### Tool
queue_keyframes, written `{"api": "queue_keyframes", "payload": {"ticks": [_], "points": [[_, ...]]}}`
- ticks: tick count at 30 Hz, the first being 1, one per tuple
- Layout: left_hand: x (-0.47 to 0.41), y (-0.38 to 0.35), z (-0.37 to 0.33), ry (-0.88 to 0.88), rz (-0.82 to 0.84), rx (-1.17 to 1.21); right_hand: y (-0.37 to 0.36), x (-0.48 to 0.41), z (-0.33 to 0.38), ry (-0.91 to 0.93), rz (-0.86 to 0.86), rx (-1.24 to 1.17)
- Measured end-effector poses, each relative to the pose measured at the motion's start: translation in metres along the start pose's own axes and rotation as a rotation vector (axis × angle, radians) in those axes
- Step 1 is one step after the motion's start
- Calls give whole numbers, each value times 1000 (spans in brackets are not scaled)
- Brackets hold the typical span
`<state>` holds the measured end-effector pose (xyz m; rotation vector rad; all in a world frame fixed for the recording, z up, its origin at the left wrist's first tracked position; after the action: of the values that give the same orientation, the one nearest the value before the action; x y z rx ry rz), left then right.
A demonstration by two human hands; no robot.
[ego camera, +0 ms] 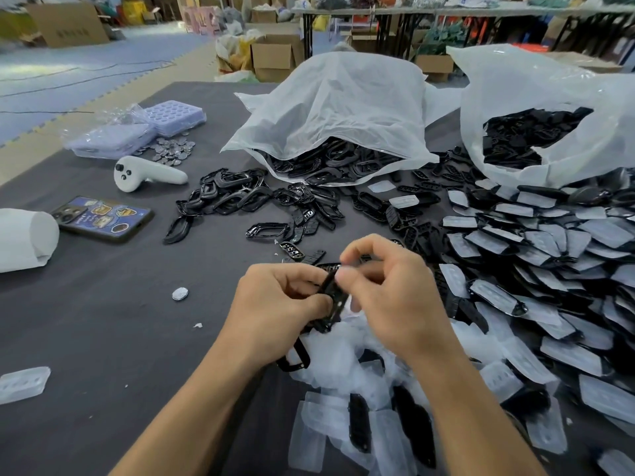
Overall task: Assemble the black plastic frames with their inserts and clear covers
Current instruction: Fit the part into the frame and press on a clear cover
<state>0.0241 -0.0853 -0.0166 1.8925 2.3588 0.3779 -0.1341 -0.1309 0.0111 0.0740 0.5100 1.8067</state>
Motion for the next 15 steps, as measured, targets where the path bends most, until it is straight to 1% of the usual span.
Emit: {"api": "queue_keyframes", "payload": {"ticks": [2,3,6,8,10,12,15], "points": [[-4,11,8,49,-118,20,11,1,-2,14,-120,128],[-6,16,12,75,-174,56,11,1,-3,19,-113,217],[-10,26,25,137,-285,173,-7,7,-8,-18,55,488],[-12,28,29,151,-303,195,-13,10,-3,-5,61,570],[-12,28,30,153,-302,193,-13,9,0,21,28,603],[-12,27,30,155,-291,186,-12,7,-5,-11,14,592],[-11,22,24,133,-230,258,3,4,-14,-90,-110,385]]}}
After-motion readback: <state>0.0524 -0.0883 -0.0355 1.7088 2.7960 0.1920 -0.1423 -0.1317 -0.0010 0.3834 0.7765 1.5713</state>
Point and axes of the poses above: each hand's wrist, its own x-axis away from the middle knuckle, its own y-axis out of the back of the hand, z = x × y, the point moved 9 cm from there along -x, towards the middle knuckle, and after that the axes turned 3 degrees about y, right-handed, at the moved point
